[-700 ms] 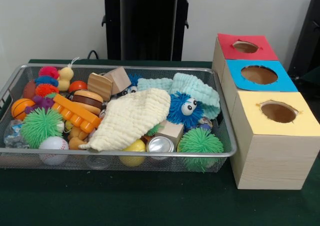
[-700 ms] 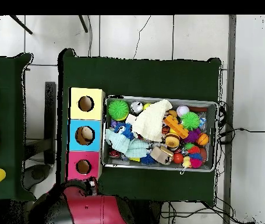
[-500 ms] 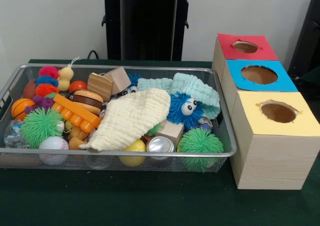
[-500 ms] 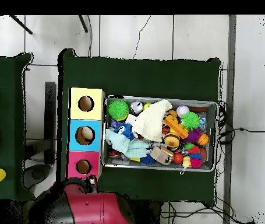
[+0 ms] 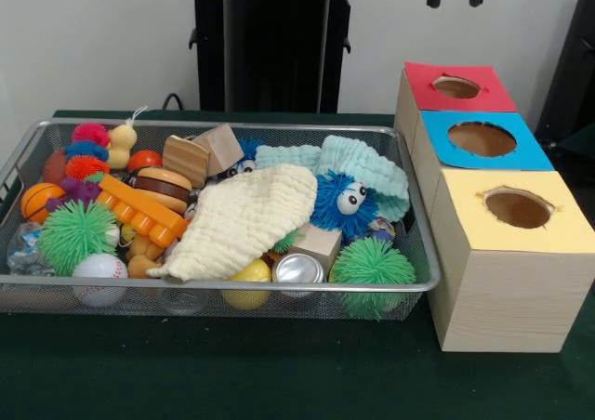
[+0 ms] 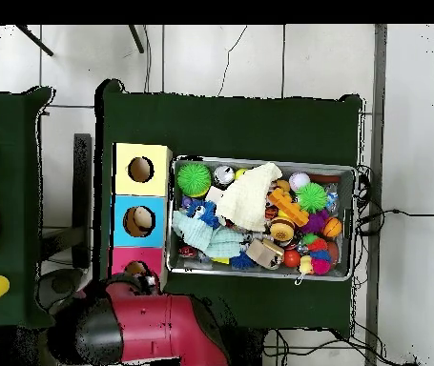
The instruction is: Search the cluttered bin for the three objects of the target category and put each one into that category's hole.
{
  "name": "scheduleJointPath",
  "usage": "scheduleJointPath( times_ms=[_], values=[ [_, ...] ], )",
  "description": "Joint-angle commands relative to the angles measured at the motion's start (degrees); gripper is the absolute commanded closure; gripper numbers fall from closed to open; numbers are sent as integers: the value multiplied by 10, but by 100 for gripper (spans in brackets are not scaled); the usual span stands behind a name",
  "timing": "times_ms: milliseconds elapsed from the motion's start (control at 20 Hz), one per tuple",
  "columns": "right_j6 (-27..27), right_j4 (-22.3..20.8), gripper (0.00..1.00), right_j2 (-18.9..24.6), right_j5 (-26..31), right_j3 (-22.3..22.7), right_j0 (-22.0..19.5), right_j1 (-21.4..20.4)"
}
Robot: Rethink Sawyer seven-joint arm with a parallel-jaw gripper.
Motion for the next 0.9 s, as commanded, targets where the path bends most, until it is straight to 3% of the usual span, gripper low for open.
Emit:
scheduleJointPath(
  times_ms=[50,900],
  values=[
    [106,29,0,26,45,-79,-17,45],
    [106,33,0,19,100,-175,-10,93]
  ],
)
